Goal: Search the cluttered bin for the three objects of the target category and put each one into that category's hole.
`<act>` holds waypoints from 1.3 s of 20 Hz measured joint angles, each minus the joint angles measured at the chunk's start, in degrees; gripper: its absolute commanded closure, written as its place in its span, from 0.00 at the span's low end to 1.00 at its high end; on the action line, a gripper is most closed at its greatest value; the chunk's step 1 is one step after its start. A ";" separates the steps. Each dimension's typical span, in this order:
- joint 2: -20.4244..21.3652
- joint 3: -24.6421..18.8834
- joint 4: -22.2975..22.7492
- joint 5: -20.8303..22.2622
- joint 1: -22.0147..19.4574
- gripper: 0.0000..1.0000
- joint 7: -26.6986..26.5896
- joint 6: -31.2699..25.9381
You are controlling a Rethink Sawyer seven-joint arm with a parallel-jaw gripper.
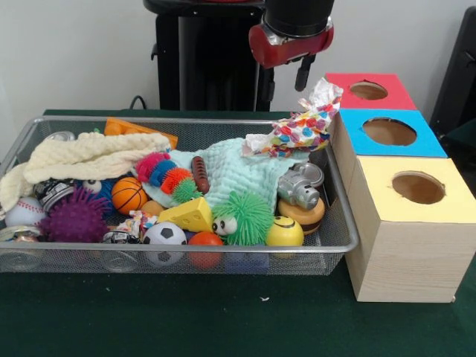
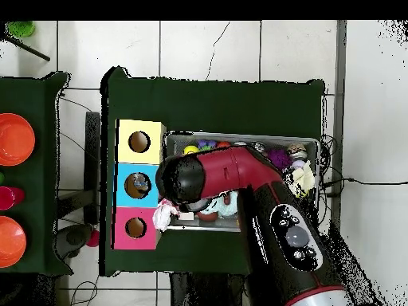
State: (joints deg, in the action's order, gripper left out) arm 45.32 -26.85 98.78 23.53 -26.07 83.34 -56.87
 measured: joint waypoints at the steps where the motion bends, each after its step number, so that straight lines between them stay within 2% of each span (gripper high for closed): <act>1: -0.01 0.01 0.29 -0.73 -0.08 0.00 0.00 0.01; 7: -0.12 0.01 2.65 -3.47 -0.68 0.00 0.00 0.34; 12: -0.91 0.01 4.50 -3.93 -1.29 0.00 0.00 2.83; 26: -6.97 0.01 7.02 -4.60 -1.35 0.00 0.00 18.91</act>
State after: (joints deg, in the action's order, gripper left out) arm 38.35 -26.84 105.80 18.93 -27.41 83.34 -37.96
